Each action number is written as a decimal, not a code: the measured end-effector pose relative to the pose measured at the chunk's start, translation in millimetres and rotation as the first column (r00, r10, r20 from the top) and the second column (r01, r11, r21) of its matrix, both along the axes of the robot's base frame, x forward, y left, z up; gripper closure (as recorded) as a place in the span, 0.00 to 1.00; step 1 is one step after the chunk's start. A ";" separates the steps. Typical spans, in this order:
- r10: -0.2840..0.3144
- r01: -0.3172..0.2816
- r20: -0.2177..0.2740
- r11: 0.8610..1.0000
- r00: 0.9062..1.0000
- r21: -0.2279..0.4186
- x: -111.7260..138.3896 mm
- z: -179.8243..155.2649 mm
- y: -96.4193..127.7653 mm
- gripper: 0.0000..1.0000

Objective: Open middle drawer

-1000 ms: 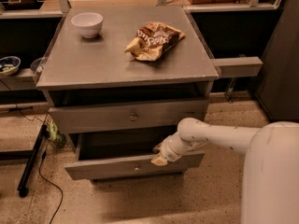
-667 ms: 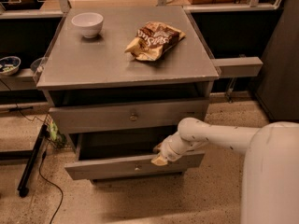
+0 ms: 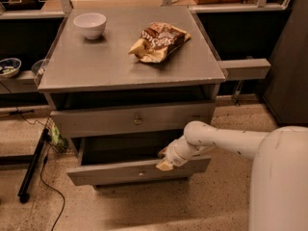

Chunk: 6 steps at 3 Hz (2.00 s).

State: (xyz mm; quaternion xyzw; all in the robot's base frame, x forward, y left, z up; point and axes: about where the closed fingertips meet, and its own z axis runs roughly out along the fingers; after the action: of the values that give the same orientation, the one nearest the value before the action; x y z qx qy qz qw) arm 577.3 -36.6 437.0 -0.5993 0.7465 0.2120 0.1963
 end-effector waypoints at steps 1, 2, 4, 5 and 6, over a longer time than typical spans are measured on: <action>-0.001 0.001 -0.001 1.000 1.000 0.000 -0.2 0.3 0.1 1.00; -0.001 0.001 -0.002 1.000 1.000 0.000 -1.5 0.8 0.6 1.00; 0.005 -0.005 -0.010 1.000 1.000 0.015 -6.1 7.7 1.4 1.00; 0.005 -0.005 -0.010 1.000 1.000 0.015 -6.2 7.6 1.5 1.00; 0.002 -0.002 -0.024 1.000 1.000 0.019 -3.0 4.5 0.3 1.00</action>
Offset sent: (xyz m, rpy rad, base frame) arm -0.1587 -0.0159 0.0261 -0.0071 0.0674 -0.0098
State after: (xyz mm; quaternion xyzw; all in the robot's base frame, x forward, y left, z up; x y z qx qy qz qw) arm 574.3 -36.3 441.5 -0.5956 0.7462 0.2265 0.1929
